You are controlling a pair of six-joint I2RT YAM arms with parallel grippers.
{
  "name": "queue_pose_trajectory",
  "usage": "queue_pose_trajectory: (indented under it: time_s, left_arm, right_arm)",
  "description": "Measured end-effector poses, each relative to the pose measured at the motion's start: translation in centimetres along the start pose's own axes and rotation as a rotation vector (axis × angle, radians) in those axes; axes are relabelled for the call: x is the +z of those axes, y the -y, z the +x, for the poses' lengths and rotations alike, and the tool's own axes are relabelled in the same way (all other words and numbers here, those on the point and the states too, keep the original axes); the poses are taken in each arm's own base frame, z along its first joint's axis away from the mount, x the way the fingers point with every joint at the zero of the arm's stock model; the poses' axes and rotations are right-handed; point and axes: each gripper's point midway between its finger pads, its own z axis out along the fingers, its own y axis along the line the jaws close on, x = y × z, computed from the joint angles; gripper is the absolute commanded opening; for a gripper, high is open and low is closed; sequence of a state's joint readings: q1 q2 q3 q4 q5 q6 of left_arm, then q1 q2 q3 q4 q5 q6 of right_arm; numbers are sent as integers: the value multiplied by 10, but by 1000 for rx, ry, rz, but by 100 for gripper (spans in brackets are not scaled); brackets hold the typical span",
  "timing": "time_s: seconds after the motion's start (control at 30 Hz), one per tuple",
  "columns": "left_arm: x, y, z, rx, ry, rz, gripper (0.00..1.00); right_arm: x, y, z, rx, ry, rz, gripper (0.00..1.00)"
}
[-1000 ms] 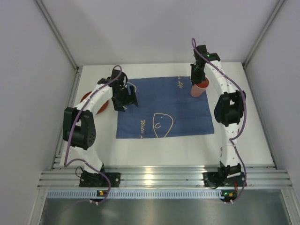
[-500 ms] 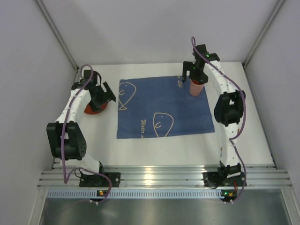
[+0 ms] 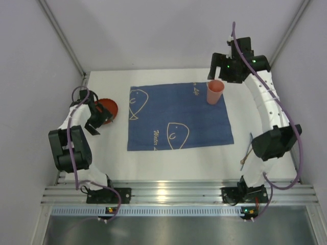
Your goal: Set the dinner table for one person
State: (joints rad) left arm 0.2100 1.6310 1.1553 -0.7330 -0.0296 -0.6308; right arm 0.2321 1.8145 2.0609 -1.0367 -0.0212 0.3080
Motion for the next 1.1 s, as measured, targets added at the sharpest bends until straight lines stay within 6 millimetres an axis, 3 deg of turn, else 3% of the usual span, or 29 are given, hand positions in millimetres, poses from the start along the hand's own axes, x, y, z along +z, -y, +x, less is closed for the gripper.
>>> queue_pose_trajectory:
  time_s: [0.13, 0.27, 0.43, 0.7, 0.87, 0.97, 1.1]
  left_arm:
    - [29, 3, 1, -16, -27, -13, 96]
    - [44, 5, -5, -33, -15, -19, 96]
    - [49, 10, -21, -66, 39, -18, 95]
    - [51, 22, -39, -96, 106, 32, 94]
    - [51, 17, -43, -111, 122, 16, 91]
    - [59, 14, -47, -118, 116, -3, 84]
    - [71, 20, -60, -110, 123, -11, 60]
  right_arm:
    - [-29, 11, 17, 15, 8, 27, 100]
    - [-28, 27, 44, 38, -47, 66, 100]
    - [-24, 44, 71, 54, -105, 124, 100]
    - [-43, 49, 80, 84, -77, 138, 100]
    - [-45, 52, 85, 105, -75, 156, 100]
    - [-42, 56, 92, 115, -93, 171, 100]
    - [-36, 66, 104, 153, -128, 193, 99]
